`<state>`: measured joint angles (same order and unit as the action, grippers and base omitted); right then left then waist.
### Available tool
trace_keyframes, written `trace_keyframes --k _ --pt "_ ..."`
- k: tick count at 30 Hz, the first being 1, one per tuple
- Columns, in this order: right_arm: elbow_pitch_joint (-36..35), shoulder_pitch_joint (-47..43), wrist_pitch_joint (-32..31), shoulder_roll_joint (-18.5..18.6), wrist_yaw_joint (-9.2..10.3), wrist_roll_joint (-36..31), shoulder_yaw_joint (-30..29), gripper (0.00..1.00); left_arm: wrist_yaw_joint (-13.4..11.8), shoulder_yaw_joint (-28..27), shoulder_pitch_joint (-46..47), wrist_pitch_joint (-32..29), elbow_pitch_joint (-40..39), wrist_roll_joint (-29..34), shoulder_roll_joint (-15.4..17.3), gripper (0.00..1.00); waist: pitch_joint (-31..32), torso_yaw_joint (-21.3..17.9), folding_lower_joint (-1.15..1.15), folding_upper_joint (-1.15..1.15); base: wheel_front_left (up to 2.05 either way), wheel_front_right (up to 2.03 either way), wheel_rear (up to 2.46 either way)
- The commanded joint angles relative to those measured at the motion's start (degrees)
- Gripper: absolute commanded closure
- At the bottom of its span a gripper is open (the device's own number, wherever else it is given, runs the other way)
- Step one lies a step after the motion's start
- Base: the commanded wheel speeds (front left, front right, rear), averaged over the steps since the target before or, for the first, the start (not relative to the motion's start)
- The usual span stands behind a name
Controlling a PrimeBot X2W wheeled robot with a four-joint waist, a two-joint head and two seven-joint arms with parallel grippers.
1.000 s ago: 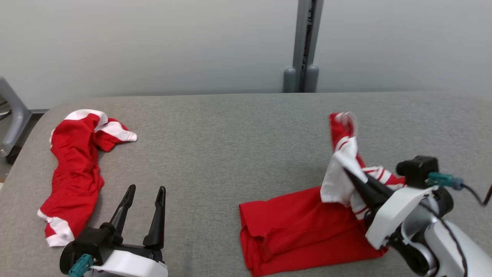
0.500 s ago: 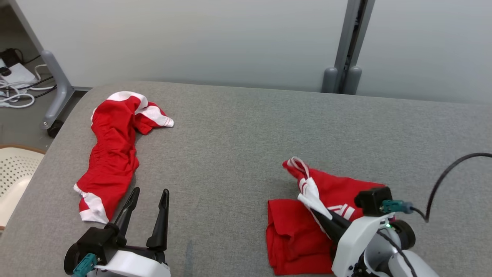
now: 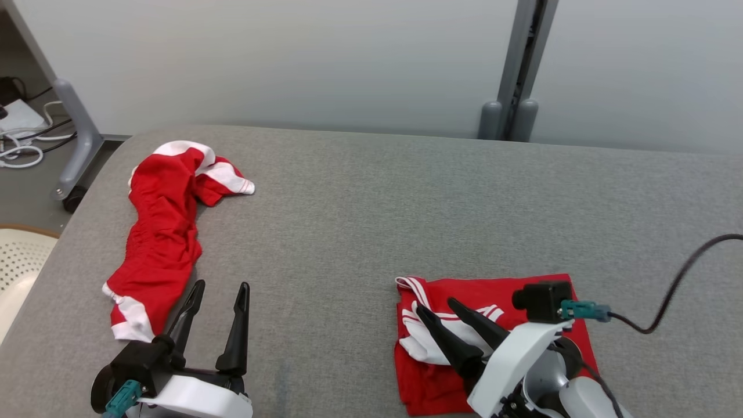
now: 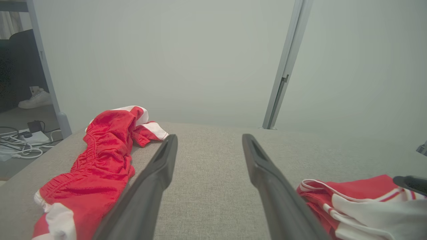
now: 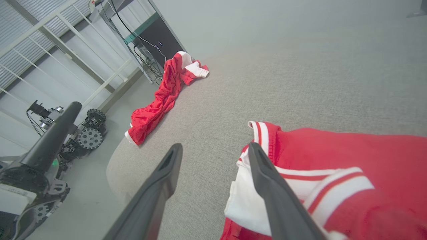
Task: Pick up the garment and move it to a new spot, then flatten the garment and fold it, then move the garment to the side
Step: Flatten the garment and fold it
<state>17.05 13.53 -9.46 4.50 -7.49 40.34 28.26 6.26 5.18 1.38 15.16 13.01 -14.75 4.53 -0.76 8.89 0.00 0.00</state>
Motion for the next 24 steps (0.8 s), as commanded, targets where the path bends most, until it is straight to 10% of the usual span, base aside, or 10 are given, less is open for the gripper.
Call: trace_keyframes --k 1,10,24 --pt "-2.58 -0.15 0.38 0.45 -0.02 2.51 0.03 0.0 0.07 -0.27 -0.17 0.11 -0.2 0.15 0.09 0.0 0.17 -1.02 0.0 0.0 0.0 0.0 0.0" --pt "-17.08 -2.57 -1.54 4.93 -0.03 17.21 -5.15 0.0 0.1 -0.76 -0.71 0.11 -0.35 0.05 -0.11 0.0 1.09 -4.83 0.0 0.0 0.0 0.0 0.0" --pt "-13.22 -4.29 -0.89 12.0 -0.04 8.44 -16.15 0.0 0.22 -0.36 -0.09 0.11 -0.53 0.47 -0.61 0.0 1.32 -4.34 0.0 0.0 0.0 0.0 0.0"
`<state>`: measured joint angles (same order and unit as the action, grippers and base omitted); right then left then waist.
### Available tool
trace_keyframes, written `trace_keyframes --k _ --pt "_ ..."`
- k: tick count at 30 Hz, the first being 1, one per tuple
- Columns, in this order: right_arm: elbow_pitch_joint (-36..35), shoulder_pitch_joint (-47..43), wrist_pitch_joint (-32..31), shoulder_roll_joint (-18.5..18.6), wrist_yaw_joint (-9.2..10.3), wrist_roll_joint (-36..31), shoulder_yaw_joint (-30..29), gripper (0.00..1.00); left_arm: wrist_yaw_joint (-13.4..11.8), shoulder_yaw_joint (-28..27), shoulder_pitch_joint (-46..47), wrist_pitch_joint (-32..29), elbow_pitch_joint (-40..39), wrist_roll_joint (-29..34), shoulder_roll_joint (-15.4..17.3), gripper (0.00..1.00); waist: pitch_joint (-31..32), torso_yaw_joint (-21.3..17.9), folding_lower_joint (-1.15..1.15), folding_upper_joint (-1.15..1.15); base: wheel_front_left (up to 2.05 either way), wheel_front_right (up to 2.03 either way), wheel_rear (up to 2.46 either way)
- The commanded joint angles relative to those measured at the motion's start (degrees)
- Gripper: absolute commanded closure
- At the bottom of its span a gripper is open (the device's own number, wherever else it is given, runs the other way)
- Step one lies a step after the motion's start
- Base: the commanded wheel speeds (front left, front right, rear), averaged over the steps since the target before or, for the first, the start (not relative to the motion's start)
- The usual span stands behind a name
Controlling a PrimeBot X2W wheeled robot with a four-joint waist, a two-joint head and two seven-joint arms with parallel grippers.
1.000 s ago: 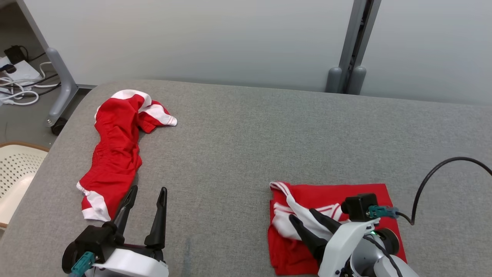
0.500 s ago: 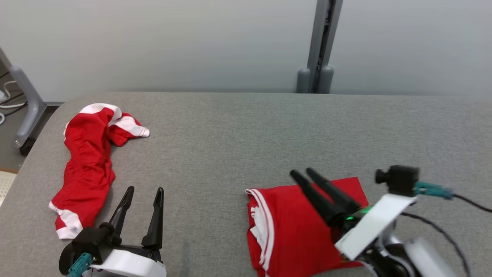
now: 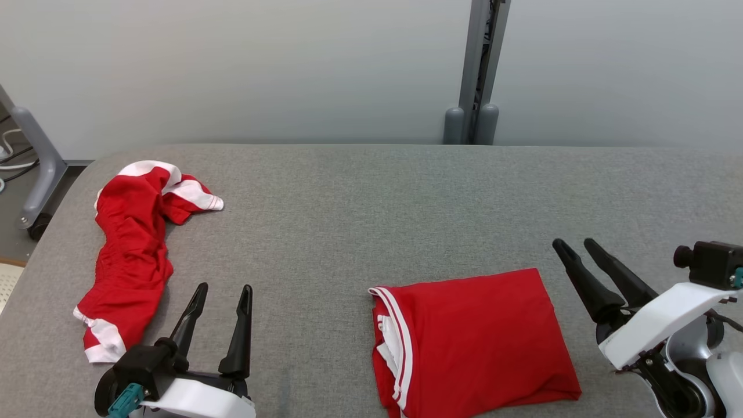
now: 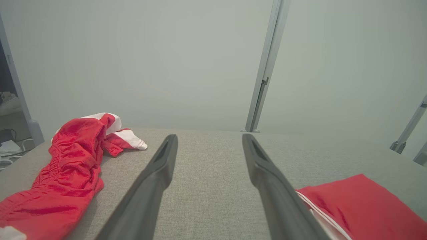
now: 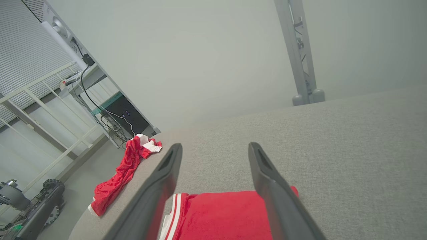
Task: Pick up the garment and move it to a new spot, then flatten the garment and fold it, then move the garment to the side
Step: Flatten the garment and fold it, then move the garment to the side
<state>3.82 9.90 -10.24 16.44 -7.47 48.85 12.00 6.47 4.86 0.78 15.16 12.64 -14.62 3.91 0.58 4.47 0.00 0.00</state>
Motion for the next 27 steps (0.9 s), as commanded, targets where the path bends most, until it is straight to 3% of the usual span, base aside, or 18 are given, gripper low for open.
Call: trace_keyframes --k 1,12,22,27 --pt "0.84 -0.62 -0.44 0.1 -0.06 -0.63 -0.08 0.0 0.02 -0.04 0.42 0.11 -0.09 0.37 0.03 0.0 -0.07 0.21 0.0 0.0 0.0 0.0 0.0" --pt "19.83 5.99 -10.85 0.4 -0.05 -6.54 0.3 0.0 0.25 0.24 1.12 0.11 0.05 0.74 0.03 0.0 -0.92 1.47 0.0 0.0 0.0 0.0 0.0" --pt "35.08 10.25 -12.69 -1.59 -0.06 -4.81 0.85 0.0 0.4 0.45 2.41 0.11 0.34 0.86 -0.03 0.0 -2.66 3.81 0.0 0.0 0.0 0.0 0.0" --pt "38.22 10.32 -14.96 -2.44 -0.05 -1.67 2.24 0.0 0.4 0.52 2.4 0.11 0.43 0.98 -0.11 0.0 -3.16 4.44 0.0 0.0 0.0 0.0 0.0"
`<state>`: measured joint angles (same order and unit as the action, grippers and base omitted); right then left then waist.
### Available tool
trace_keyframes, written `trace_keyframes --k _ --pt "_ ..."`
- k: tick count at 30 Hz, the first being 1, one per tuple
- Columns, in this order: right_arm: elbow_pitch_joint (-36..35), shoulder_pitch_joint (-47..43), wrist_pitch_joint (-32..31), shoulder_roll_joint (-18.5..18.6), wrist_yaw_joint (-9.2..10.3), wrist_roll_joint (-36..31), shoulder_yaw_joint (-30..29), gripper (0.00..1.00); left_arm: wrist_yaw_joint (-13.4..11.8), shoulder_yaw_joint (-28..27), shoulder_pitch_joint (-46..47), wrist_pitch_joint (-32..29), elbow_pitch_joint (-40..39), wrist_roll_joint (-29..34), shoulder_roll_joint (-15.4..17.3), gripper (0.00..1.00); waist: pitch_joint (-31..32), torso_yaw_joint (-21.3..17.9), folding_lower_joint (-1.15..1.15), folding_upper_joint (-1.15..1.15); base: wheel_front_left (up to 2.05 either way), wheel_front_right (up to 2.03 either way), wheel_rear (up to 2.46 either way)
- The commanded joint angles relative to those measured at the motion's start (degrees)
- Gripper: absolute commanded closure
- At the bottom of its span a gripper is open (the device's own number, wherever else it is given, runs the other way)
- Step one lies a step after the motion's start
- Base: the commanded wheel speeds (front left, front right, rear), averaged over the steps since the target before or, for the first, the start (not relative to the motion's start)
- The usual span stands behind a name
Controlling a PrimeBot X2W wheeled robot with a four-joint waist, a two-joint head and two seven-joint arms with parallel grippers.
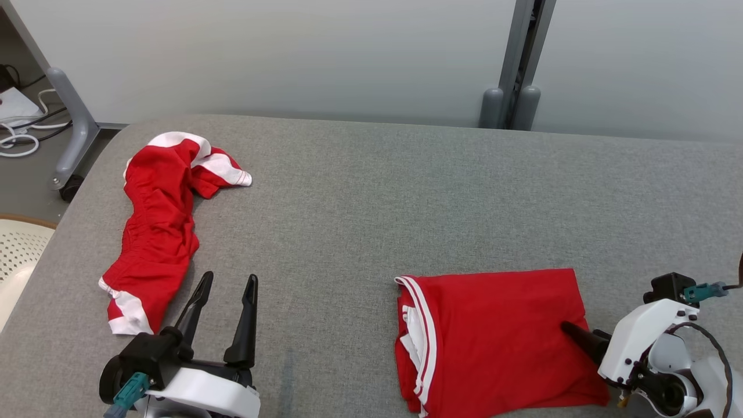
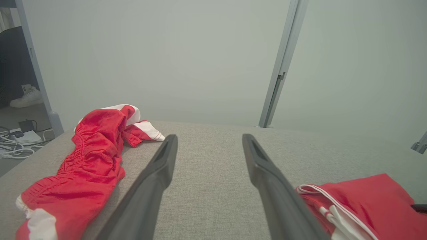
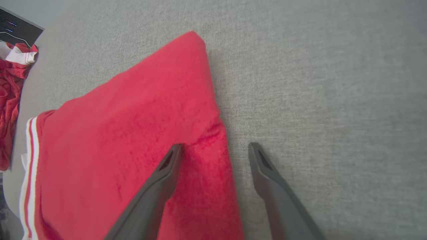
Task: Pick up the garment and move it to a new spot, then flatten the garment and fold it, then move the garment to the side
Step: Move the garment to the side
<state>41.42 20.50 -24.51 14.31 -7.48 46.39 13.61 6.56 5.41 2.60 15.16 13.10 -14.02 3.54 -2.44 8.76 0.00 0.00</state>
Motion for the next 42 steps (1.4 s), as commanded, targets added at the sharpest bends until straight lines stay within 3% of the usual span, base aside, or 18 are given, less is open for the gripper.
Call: trace_keyframes --k 1,5,6,8,9,24,31,42 --pt "0.76 -0.21 -0.97 -0.42 -0.04 1.63 0.97 0.0 0.31 0.01 0.64 0.11 0.0 0.41 0.24 0.0 -0.19 0.23 0.0 0.0 0.0 0.0 0.0" --pt "0.56 -0.08 -0.99 -0.71 -0.04 3.72 2.06 0.01 0.34 -0.02 0.78 0.11 0.09 0.39 0.24 0.0 -0.25 0.34 0.0 0.0 0.0 0.0 0.0" --pt "0.5 -0.1 -0.84 -0.59 -0.04 4.21 2.54 0.36 0.36 -0.06 0.76 0.11 0.12 0.39 0.31 0.0 -0.21 0.36 0.0 0.0 0.0 0.0 0.0" --pt "0.17 0.03 0.11 -0.27 -0.04 4.99 3.45 0.89 0.37 0.02 0.84 0.11 0.16 0.51 0.31 0.0 -0.16 0.37 0.0 0.0 0.0 0.0 0.0" --pt "0.0 0.14 0.48 -0.05 -0.04 5.31 3.89 1.0 0.36 0.05 0.9 0.11 0.17 0.5 0.31 0.0 -0.14 0.37 0.0 0.0 0.0 0.0 0.0" --pt "-4.45 8.6 11.24 6.95 -0.04 6.2 13.86 1.0 0.32 0.81 2.21 0.11 -0.7 1.17 0.58 0.0 -2.59 -1.61 0.0 0.0 0.0 0.0 0.0" --pt "-3.21 19.38 15.22 12.92 -0.04 4.87 17.72 1.0 0.42 2.58 5.7 0.11 -2.81 2.16 0.43 0.0 -9.84 -2.42 0.0 0.0 0.0 0.0 0.0" --pt "3.03 33.46 19.86 22.02 -0.04 5.41 16.44 1.0 0.11 4.86 12.95 0.11 -10.39 4.14 0.01 0.0 -22.28 -4.51 0.0 0.0 0.0 0.0 0.0"
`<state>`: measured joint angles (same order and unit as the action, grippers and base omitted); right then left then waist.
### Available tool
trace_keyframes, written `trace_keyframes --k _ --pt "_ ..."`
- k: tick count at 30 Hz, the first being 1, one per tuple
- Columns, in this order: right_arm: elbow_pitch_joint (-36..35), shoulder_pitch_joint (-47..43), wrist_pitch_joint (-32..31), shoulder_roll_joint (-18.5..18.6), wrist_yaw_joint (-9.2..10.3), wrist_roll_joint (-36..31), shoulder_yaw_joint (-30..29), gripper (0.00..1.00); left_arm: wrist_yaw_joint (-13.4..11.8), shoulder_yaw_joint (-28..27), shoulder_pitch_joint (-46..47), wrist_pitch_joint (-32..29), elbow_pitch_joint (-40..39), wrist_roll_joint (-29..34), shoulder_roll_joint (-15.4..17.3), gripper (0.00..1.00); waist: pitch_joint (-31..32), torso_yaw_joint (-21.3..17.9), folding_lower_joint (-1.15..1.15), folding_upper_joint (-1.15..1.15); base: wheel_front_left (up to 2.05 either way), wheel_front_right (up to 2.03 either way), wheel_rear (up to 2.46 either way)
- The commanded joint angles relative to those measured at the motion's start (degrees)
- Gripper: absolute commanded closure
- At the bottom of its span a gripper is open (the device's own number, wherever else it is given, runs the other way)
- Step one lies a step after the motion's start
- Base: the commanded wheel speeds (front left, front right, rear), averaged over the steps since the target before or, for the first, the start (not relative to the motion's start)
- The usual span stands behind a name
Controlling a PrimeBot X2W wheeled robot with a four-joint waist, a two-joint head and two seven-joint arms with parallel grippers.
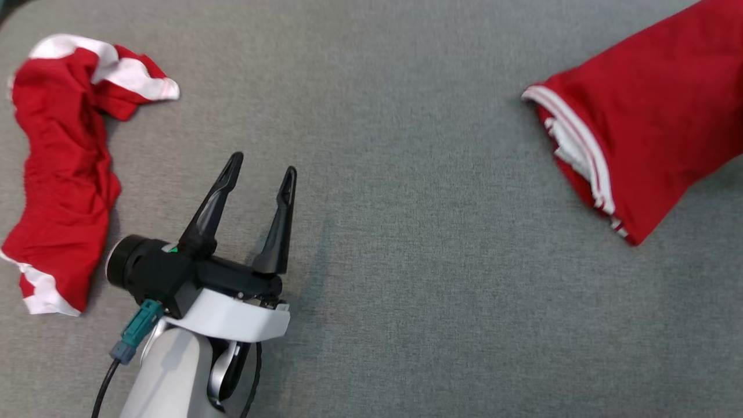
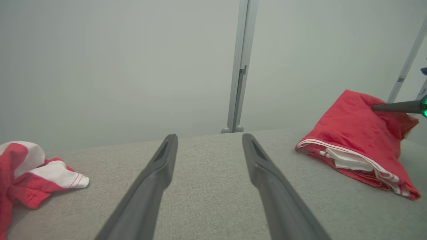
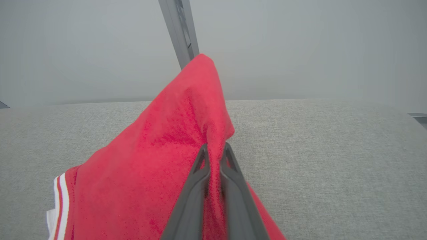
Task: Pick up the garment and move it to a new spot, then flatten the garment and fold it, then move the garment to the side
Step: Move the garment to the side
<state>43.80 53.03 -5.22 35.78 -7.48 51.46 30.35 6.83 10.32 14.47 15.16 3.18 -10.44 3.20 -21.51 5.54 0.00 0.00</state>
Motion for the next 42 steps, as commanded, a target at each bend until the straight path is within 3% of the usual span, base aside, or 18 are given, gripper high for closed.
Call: trace_keyframes --k 1,17,28,29,30,31,42 --pt "1.71 1.65 1.06 1.08 -0.02 -0.07 -0.68 1.0 -0.15 0.17 1.61 0.11 -0.75 0.61 0.33 0.0 -3.93 -1.65 0.0 0.0 0.0 0.0 0.0" --pt "13.94 12.42 9.22 1.64 -0.02 -3.79 -3.09 1.0 -0.19 1.58 6.53 0.1 -1.83 2.95 1.34 0.0 -11.48 -6.49 0.0 0.0 0.0 0.0 0.0" --pt "26.3 21.8 15.14 2.34 -0.02 -9.82 -4.19 1.0 -0.37 2.14 7.78 -0.03 -2.61 3.23 2.53 0.0 -15.1 -6.36 0.0 0.0 0.0 0.0 0.0" --pt "27.01 22.44 15.69 2.28 -0.02 -10.43 -4.3 0.72 -0.4 2.22 7.96 -0.03 -2.6 3.23 2.52 0.0 -15.25 -6.25 0.0 0.0 0.0 0.0 0.0" --pt "27.59 22.92 16.09 2.22 -0.02 -10.82 -4.44 0.54 -0.43 2.28 8.1 -0.03 -2.52 3.24 2.51 0.0 -15.36 -6.16 0.0 0.0 0.0 0.0 0.0" --pt "28.19 23.22 16.42 2.2 -0.02 -11.21 -4.6 0.0 -0.5 2.37 8.18 -0.03 -2.43 3.22 2.47 0.0 -15.41 -6.07 0.0 0.0 0.0 0.0 0.0" --pt "29.91 21.9 19.92 -0.01 -0.02 -15.62 -5.15 0.0 -0.88 2.01 7.26 0.07 -0.66 1.94 2.3 0.0 -10.86 -6.35 0.0 0.0 0.0 0.0 0.0"
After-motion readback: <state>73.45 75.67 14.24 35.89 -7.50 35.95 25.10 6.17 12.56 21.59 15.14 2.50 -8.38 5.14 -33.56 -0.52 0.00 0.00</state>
